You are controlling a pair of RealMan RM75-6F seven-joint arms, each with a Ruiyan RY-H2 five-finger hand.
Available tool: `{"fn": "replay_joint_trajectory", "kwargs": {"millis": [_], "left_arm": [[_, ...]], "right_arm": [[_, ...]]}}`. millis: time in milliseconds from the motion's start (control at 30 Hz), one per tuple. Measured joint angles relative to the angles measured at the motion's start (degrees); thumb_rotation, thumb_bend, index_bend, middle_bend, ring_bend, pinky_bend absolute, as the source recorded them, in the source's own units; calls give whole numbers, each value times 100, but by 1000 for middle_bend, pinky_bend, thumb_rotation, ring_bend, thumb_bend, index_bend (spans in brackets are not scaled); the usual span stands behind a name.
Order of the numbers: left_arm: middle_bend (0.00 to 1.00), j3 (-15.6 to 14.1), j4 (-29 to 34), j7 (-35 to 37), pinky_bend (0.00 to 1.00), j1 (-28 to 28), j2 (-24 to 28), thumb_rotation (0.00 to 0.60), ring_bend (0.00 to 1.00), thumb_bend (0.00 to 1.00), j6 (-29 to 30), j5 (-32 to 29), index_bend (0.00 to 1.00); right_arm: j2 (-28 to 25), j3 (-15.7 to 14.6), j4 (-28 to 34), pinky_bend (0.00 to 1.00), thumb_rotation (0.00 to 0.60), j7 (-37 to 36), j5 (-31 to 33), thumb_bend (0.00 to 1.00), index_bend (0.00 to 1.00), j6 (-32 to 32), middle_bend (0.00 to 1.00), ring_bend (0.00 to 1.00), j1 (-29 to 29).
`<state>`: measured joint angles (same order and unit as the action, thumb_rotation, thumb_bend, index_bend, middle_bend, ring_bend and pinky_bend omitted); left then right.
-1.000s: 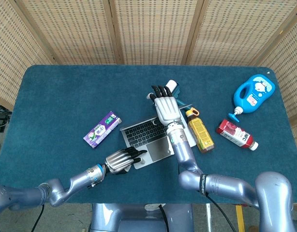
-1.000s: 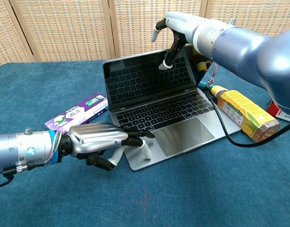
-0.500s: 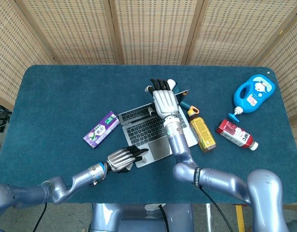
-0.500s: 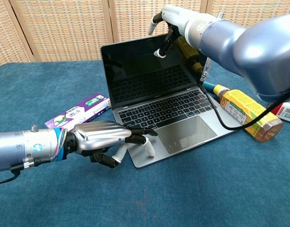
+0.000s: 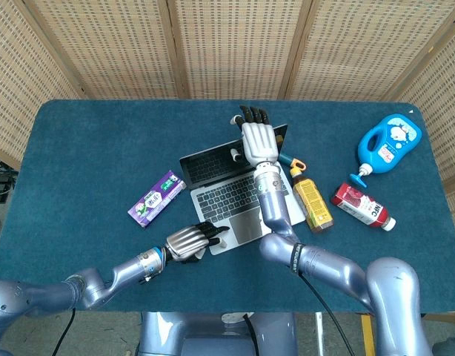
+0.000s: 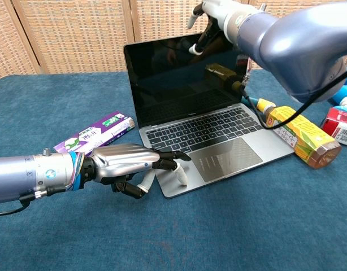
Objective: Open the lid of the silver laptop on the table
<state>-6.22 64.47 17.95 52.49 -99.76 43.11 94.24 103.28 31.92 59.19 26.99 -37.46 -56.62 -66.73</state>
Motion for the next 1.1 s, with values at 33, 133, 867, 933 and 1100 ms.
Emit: {"fn": "replay_joint_trajectory", "kwargs": {"millis": [33, 133, 867, 933, 1100], "left_arm": [[34, -7, -14, 5, 137, 3, -8, 600, 174, 1000, 3, 4, 242], [34, -21, -45, 13, 137, 4, -28, 600, 174, 1000, 13, 3, 242], [34, -54, 501, -81, 137, -209, 360, 600, 174, 1000, 564, 14, 231], [33, -71, 663, -57, 137, -267, 505, 600, 174, 990, 738, 54, 226], [13, -111, 1055, 12, 110, -442, 912, 600, 101, 552, 1268, 192, 182]], "right_arm": [[5, 27, -66, 73, 600, -8, 19, 457, 316, -12, 166, 70, -13], [18, 87, -276, 73, 600, -4, 88, 456, 318, -46, 167, 70, -40], [-662, -28, 798, 72, 600, 81, -29, 164, 318, -493, 167, 70, 510], [-835, -69, 1115, 72, 600, 111, -82, 158, 318, -601, 166, 70, 635], [-1374, -241, 1974, 72, 600, 152, -348, 134, 316, -856, 165, 70, 1008]]}}
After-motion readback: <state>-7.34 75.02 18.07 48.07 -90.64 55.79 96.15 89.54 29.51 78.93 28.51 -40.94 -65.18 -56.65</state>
